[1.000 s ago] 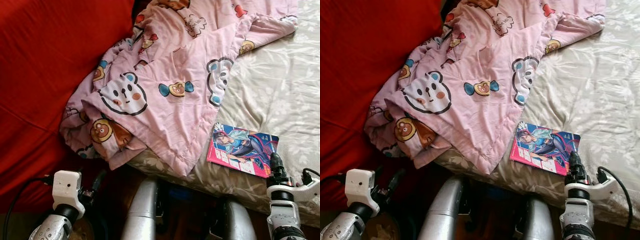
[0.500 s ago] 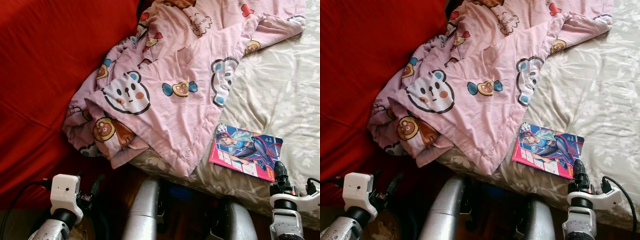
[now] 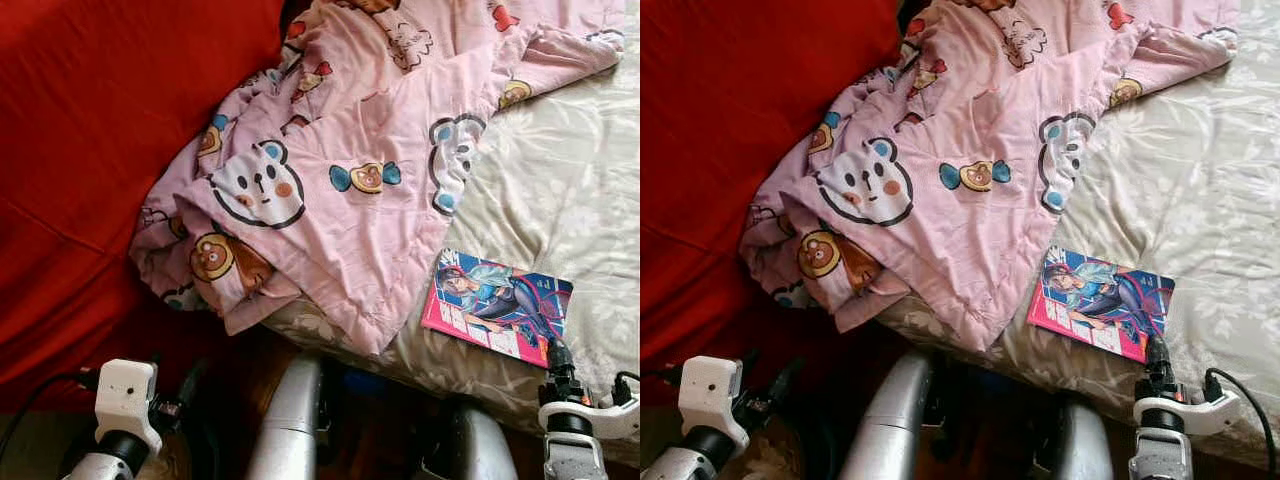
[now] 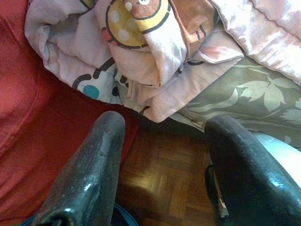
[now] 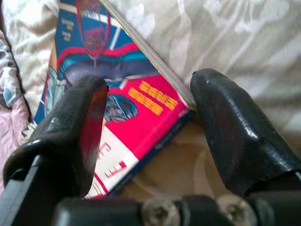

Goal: Clean up the room

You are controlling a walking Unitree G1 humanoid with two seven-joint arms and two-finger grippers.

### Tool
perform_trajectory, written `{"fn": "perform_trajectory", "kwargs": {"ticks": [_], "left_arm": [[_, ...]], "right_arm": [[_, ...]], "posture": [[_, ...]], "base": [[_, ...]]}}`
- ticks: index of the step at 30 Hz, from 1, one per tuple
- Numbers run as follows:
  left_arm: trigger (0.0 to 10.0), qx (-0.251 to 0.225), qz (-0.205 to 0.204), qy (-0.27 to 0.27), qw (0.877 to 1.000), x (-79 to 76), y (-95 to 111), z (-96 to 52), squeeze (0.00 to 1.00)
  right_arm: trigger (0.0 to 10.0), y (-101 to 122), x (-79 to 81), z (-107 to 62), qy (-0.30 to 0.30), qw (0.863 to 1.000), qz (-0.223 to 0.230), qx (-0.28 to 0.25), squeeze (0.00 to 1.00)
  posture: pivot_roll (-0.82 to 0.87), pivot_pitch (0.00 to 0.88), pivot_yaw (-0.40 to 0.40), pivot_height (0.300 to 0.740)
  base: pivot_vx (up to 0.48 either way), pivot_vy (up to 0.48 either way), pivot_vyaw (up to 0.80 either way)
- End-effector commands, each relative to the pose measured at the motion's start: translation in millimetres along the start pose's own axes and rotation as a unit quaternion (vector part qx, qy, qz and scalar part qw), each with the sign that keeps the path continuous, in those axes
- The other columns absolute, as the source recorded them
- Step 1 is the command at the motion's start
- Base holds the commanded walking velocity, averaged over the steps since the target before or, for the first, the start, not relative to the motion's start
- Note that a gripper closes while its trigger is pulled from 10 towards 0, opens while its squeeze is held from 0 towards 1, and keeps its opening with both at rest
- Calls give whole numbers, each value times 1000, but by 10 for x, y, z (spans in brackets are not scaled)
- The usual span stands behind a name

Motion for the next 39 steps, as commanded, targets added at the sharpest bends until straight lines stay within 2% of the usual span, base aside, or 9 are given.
{"fn": "perform_trajectory", "kwargs": {"ticks": [1,6,11,19,25,32,35,36,39], "left_arm": [[10000,22,2,10,1000,47,-63,-79,0],[10000,24,3,10,1000,36,-49,-134,0],[10000,27,4,12,1000,32,-44,-187,0],[10000,28,4,15,999,3,-31,-231,0],[10000,24,-1,17,1000,-46,14,-260,0],[10000,31,-7,18,999,-60,-35,-281,0],[10000,36,-12,18,999,-99,-60,-298,0],[10000,36,-13,17,999,-108,-65,-299,0],[10000,40,-16,17,999,-129,-79,-310,0]], "right_arm": [[10000,-106,-149,-150,-28,999,11,23,0],[10000,-163,-266,-246,-71,996,30,33,0],[10000,-170,-283,-270,-73,996,56,22,0],[10000,-242,-166,-210,-36,996,73,29,0],[10000,-258,35,-81,22,994,107,16,0],[10000,-234,132,6,38,993,113,7,0],[10000,-149,137,43,39,993,115,-5,0],[0,-129,128,44,36,993,114,-8,0],[0,-79,95,34,32,993,115,-15,0]], "posture": [[343,514,206,628],[365,524,211,628],[381,533,216,628],[395,562,219,628],[403,599,225,628],[387,611,215,628],[373,620,207,628],[369,623,206,628],[361,631,201,628]], "base": [[0,0,0],[0,0,0],[0,0,0],[0,0,0],[0,0,0],[0,0,0],[0,0,0],[0,0,0],[0,0,0]]}}
Point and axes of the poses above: a point about 5 cm out from each wrist's last joint towards the gripper, its own z axis pointing out of the wrist towards the gripper, its own y axis along the axis of the wrist's last joint, x = y × z, the point moved 1 cm from there along z, pointing out of the wrist towards the gripper, and after that the axes turned 7 degrees about -z, right-handed, at the moved point
